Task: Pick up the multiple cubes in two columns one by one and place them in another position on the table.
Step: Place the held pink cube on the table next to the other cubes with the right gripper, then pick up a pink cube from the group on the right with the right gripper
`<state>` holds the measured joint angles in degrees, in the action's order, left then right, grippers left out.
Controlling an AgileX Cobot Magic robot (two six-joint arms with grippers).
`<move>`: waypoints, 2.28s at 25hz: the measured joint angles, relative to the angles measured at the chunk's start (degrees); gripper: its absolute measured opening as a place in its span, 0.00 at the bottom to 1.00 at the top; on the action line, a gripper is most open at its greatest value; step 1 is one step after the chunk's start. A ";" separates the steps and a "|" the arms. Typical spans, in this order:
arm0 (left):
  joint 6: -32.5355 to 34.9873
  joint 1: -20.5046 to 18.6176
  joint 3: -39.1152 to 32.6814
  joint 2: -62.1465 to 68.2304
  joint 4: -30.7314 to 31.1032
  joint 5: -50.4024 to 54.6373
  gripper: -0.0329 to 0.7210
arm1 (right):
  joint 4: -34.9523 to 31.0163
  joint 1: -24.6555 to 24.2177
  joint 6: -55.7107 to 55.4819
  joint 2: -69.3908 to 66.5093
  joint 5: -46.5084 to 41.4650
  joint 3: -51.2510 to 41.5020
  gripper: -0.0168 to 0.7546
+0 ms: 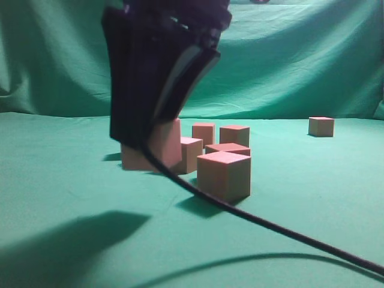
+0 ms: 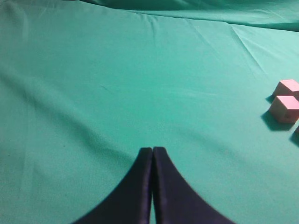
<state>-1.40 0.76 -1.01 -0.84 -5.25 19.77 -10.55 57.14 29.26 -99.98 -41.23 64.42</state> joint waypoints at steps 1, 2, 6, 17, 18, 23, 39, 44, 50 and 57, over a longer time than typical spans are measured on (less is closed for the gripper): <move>0.00 0.00 0.00 0.00 0.00 0.00 0.04 | 0.24 0.00 0.00 -0.46 0.36 0.00 0.36; 0.00 0.00 0.00 0.00 0.00 0.00 0.04 | 0.63 0.00 0.00 -0.93 0.87 0.00 0.36; 0.00 0.00 0.00 0.00 0.00 0.00 0.04 | 2.35 0.00 0.11 -2.43 1.65 0.00 0.36; 0.00 0.00 0.00 0.00 0.00 0.00 0.04 | 3.48 0.00 0.11 -4.86 3.08 0.00 0.36; 0.00 0.00 0.00 0.00 0.00 0.00 0.04 | 3.48 0.00 0.11 -4.86 3.20 0.00 0.36; 0.00 0.00 0.00 0.00 0.00 0.00 0.04 | 3.38 0.00 0.11 -4.86 3.58 0.00 0.36; 0.00 0.00 0.00 0.00 0.00 0.00 0.04 | 3.73 0.00 -2.28 -4.99 -8.14 10.30 0.80; 0.00 0.00 0.00 0.00 0.00 0.00 0.04 | 7.56 -0.61 -7.46 -4.99 -19.42 22.30 0.80; 0.00 0.00 0.00 0.00 0.00 0.00 0.04 | 16.33 -9.57 -14.76 -4.99 -27.21 31.04 0.80; 0.00 0.00 0.00 0.00 0.00 0.00 0.04 | 17.73 -29.57 -24.59 -4.99 -25.62 31.47 0.74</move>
<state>-1.40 0.76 -1.01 -0.84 -5.25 19.77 7.17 27.56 4.67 -104.97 -66.85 95.89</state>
